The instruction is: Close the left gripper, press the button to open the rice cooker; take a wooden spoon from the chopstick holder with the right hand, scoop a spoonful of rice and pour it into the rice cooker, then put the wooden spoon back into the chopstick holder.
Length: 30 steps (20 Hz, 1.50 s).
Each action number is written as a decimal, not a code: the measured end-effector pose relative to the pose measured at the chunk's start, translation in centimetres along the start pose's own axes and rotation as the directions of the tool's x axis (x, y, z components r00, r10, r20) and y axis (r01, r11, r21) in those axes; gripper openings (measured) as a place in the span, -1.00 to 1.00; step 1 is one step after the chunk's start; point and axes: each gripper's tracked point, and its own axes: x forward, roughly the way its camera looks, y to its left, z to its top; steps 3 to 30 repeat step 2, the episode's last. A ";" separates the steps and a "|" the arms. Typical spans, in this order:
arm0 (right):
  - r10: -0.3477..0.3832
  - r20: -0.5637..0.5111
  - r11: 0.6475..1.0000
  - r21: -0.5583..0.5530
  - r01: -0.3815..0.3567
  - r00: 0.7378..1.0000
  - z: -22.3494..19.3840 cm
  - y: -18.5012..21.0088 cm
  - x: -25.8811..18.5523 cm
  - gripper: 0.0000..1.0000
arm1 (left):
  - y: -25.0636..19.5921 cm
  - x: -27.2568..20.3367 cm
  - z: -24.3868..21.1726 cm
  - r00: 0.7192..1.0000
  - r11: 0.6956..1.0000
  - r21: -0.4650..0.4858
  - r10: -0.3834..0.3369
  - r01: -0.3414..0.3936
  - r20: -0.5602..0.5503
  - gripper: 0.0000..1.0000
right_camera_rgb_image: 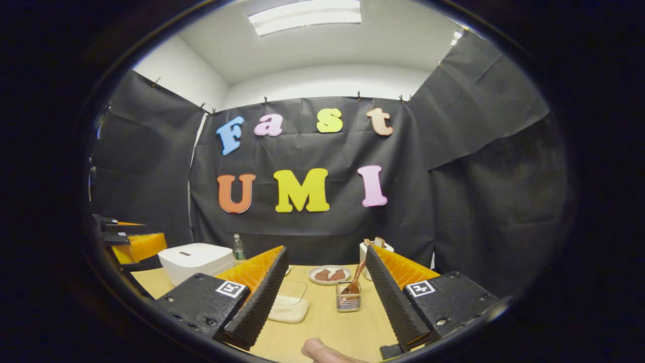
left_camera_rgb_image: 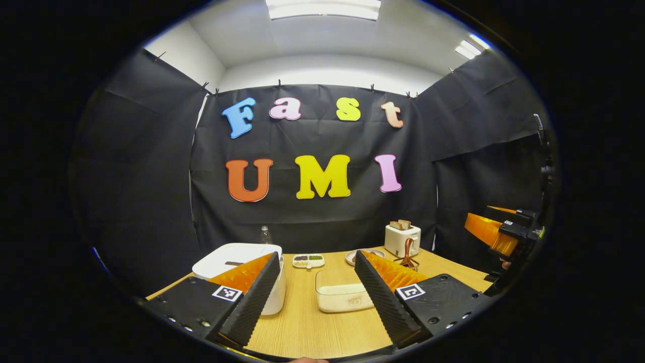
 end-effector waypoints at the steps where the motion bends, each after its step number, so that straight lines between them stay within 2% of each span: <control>1: -0.001 0.000 1.000 0.000 0.001 1.000 0.0 0.0 0.0 1.00 | 0.0 -0.1 0.0 1.000 1.000 0.004 0.001 -0.001 0.001 0.91; 30: -0.001 -0.002 1.000 -0.001 0.001 1.000 -0.1 -0.1 0.0 1.00 | 0.0 -0.1 0.0 1.000 1.000 0.005 0.003 -0.003 0.002 0.91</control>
